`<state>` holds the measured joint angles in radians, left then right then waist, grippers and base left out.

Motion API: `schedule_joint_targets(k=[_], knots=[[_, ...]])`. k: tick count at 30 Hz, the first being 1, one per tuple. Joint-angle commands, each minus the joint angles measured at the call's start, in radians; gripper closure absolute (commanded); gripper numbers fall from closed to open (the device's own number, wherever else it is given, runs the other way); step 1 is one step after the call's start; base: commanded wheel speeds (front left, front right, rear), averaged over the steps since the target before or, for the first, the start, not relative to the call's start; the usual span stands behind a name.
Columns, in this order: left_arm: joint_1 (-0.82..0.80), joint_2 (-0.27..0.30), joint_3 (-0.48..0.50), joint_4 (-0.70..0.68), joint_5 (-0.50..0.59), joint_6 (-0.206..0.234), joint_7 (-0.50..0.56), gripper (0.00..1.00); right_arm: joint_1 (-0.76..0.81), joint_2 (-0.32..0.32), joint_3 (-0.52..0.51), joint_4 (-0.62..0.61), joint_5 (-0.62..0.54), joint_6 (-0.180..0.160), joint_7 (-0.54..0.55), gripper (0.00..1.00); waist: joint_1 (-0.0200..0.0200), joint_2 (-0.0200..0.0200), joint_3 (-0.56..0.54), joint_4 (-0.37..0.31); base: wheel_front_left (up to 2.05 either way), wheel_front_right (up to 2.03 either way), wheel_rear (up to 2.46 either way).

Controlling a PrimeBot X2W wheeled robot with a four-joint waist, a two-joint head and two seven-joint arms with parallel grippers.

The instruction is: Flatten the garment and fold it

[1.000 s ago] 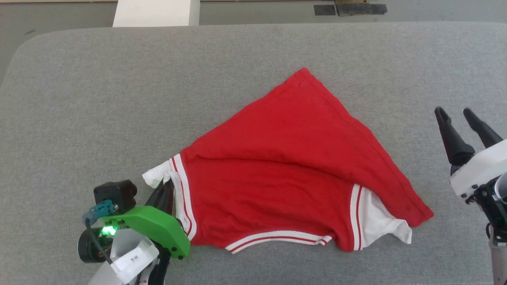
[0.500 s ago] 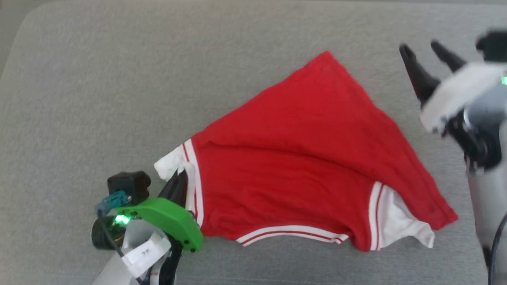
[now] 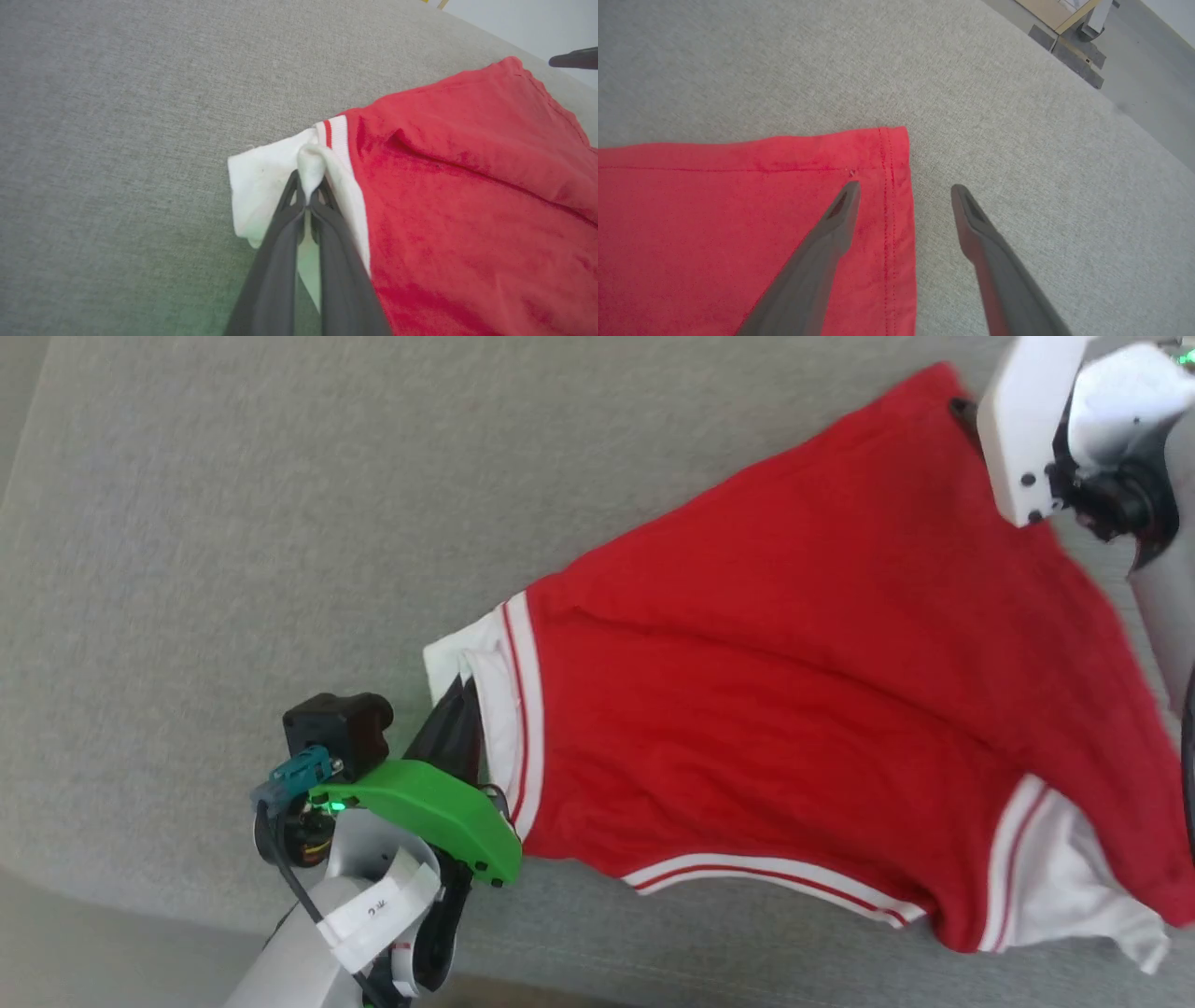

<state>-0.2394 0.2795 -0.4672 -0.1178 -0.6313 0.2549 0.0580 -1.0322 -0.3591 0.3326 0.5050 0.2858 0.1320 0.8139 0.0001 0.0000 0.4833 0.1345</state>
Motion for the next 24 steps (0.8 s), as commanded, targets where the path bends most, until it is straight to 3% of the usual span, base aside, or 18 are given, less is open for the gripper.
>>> schedule_joint_targets(k=[1,13,14,15,19,24], knots=[[-0.018,-0.002,0.001,-0.010,0.020,0.000,-0.009,1.00,-0.034,-0.008,0.016,0.012,-0.013,-0.001,0.030,0.00,-0.0001,0.0000,0.083,0.076,0.00,0.00,0.00],[-0.023,0.000,0.000,-0.035,0.031,0.012,-0.022,1.00,-0.059,-0.049,0.137,0.036,0.017,-0.001,0.313,0.00,-0.0001,0.0000,0.121,0.098,0.00,0.00,0.00],[-0.023,0.001,0.001,-0.034,0.030,0.013,-0.022,1.00,-0.055,-0.049,0.134,0.033,0.027,-0.001,0.329,0.66,-0.0001,0.0000,0.118,0.094,0.00,0.00,0.00],[-0.022,0.002,0.002,-0.032,0.030,0.013,-0.022,1.00,-0.052,-0.049,0.131,0.026,0.035,-0.001,0.336,1.00,-0.0001,0.0000,0.114,0.090,0.00,0.00,0.00],[-0.024,0.011,0.005,-0.024,0.028,0.012,-0.018,1.00,-0.047,-0.051,0.098,-0.005,0.055,-0.001,0.308,1.00,-0.0001,0.0000,0.088,0.067,0.00,0.00,0.00],[-0.020,0.030,0.015,-0.011,0.024,0.014,-0.010,1.00,-0.036,-0.028,0.030,-0.022,0.068,-0.001,0.193,1.00,-0.0001,0.0000,0.018,0.021,0.00,0.00,0.00]])
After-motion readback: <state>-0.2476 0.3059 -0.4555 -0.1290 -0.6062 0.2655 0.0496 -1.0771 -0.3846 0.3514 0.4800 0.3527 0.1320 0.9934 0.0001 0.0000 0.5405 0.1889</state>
